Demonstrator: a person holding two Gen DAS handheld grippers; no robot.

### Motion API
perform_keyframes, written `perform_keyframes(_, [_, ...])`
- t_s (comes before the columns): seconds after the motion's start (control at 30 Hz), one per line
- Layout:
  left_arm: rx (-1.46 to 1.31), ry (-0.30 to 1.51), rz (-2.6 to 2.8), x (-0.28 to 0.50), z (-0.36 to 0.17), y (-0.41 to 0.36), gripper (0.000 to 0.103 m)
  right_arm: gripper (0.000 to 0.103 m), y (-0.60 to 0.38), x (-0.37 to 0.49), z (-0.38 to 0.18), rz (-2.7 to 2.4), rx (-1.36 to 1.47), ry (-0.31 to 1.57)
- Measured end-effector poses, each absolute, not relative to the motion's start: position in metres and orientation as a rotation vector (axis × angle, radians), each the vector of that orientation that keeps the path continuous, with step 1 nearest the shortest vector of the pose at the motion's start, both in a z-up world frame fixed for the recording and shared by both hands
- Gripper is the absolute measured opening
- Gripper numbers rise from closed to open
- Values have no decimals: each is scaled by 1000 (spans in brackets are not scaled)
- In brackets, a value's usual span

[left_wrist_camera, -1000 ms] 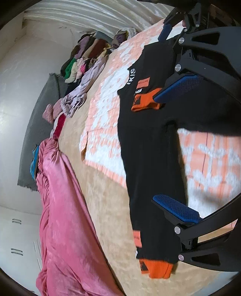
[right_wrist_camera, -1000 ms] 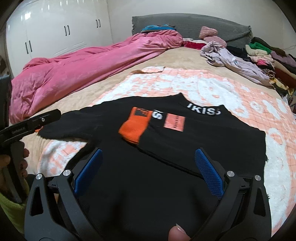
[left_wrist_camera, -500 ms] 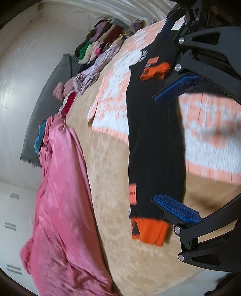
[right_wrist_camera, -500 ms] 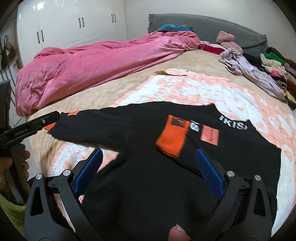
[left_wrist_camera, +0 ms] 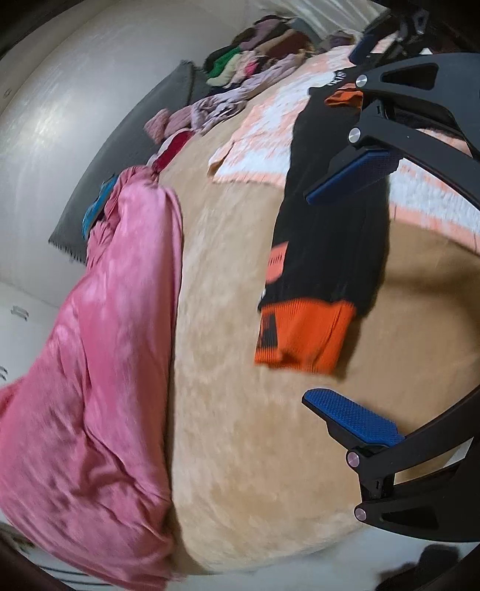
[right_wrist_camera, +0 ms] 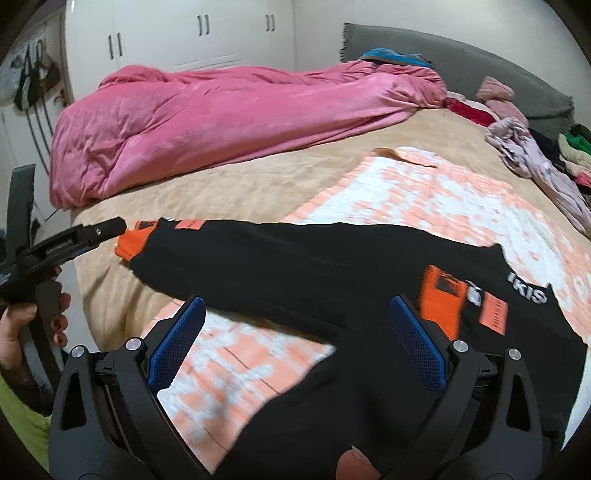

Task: Fold small clothes
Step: 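Move the left tool to the orange cuff of the other sleeve, then close the left tool on the second orange cuff, then fold the sleeve across the shirt toward the right tool and release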

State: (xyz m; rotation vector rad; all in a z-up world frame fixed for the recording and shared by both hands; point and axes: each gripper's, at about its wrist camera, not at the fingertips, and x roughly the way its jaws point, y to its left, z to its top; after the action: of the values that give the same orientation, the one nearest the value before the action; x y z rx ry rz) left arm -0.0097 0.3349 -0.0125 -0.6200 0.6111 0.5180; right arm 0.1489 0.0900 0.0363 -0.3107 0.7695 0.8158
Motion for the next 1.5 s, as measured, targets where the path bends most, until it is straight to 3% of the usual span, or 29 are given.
perform_keyframes(0.5, [-783,629,557,1,-59,371,94,94,138,135,4,893,-378,821])
perform_keyframes(0.57, [-762,631,561,6,-59,369,67,94,134,134,1,891,-374,826])
perform_keyframes(0.6, [-763,631,548,8,-59,368,47,94,131,135,1,889,-371,826])
perform_keyframes(0.67, [-753,635,531,12,-59,365,43,94,122,136,2,875,-360,827])
perform_keyframes(0.73, [-779,600,468,12,-58,365,17,94,112,138,5,867,-338,826])
perform_keyframes(1.1, [-700,492,345,17,-17,323,13,94,44,157,25,774,-259,806])
perform_keyframes(1.5, [-536,516,54,83,40,203,12,94,-69,178,42,612,-186,772])
